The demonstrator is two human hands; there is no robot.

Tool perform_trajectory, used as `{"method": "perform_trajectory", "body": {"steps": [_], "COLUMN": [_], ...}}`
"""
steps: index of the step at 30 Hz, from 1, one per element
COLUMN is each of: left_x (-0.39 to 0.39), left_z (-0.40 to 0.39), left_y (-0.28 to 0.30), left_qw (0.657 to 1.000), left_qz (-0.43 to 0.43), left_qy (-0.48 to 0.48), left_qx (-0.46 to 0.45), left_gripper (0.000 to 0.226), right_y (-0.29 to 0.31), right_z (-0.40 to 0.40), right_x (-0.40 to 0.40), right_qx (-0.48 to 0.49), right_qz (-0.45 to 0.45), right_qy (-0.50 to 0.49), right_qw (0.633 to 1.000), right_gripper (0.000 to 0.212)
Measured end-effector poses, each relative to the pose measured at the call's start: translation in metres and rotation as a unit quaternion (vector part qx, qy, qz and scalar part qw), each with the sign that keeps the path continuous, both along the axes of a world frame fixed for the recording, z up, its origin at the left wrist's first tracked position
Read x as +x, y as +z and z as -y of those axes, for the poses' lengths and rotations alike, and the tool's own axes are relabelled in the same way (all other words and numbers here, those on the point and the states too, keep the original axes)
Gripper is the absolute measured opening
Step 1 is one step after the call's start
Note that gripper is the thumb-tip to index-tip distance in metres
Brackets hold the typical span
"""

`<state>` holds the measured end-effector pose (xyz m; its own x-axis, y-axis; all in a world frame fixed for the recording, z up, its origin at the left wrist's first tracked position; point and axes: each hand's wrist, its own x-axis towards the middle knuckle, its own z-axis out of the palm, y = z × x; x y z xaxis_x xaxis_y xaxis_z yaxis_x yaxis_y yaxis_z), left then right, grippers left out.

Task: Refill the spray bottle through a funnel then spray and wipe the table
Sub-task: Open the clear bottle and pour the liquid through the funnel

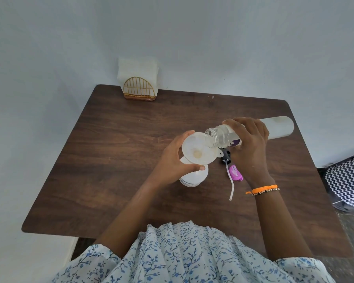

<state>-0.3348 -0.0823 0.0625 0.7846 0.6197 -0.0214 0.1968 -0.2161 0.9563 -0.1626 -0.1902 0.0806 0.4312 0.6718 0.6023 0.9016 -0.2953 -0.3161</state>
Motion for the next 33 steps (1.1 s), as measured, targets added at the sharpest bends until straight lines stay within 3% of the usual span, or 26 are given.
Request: {"method": "perform_trajectory", "body": {"steps": [33], "left_x": [-0.0004], "left_z": [0.0002], "left_y": [0.0003], "left_qw": [1.000], "left_qz": [-0.006], "left_qy": [-0.001], "left_qx": [-0.002], "left_gripper": [0.088], "right_y": [-0.0026], "right_z": [0.0003], "right_x": [0.0020], "right_qx": [0.007], "right_qz": [0.010], "right_qy": [0.006], "right_qw": [1.000], "right_gripper": [0.059]}}
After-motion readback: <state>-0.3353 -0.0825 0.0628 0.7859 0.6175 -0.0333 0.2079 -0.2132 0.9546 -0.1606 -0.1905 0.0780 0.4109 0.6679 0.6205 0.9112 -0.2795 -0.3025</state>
